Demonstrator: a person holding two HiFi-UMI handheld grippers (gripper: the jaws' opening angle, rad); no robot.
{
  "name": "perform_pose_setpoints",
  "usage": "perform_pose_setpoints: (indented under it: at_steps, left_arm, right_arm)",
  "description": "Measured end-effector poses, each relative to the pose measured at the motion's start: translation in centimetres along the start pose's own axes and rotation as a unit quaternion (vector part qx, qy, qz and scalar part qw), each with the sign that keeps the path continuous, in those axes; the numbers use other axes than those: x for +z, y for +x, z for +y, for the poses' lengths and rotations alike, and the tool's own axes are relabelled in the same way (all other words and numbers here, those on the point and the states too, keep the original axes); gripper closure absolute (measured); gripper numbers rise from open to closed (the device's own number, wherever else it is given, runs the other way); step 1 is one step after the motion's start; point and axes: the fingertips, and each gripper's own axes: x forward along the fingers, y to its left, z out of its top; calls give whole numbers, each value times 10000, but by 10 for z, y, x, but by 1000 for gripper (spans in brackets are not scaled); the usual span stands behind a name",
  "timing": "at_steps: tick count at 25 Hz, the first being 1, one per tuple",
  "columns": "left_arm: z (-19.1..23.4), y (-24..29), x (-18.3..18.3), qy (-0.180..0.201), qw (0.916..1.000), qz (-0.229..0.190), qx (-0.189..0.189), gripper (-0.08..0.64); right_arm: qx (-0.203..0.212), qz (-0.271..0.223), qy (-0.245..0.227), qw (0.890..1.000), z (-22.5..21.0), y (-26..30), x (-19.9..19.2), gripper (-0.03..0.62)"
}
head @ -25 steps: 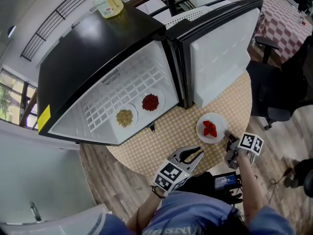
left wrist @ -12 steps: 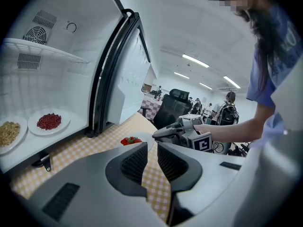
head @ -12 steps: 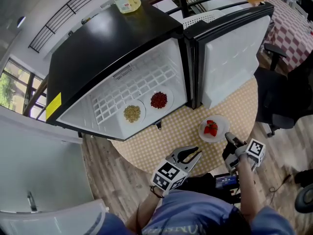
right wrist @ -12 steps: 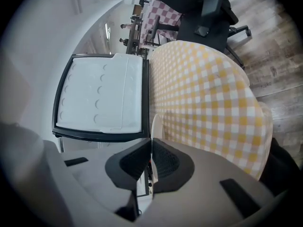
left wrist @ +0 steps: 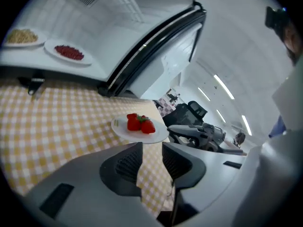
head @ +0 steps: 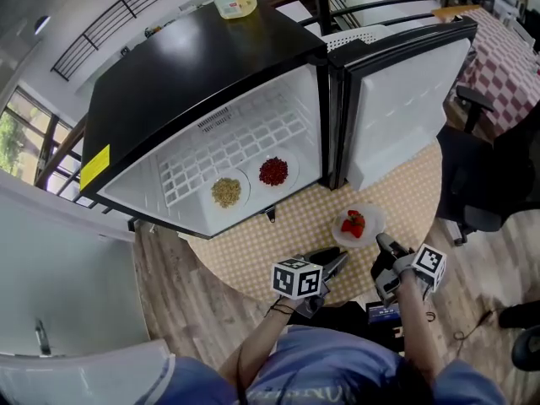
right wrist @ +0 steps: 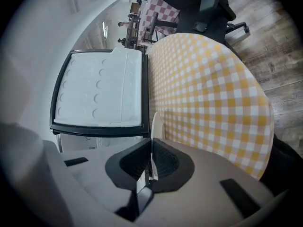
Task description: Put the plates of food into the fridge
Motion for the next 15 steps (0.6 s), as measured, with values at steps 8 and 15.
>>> perform_pose_setpoints:
  at_steps: [8,15]
  left_arm:
    - [27,24,6,-2034,9779,-334,-343,353]
    - [32,27,2,-1442,9894,-150,-87,370]
  right_arm:
    - [-125,103,-146,9998,-8,-1,-4,568]
    - [-354,188,-659,9970,-9,-3,-9,568]
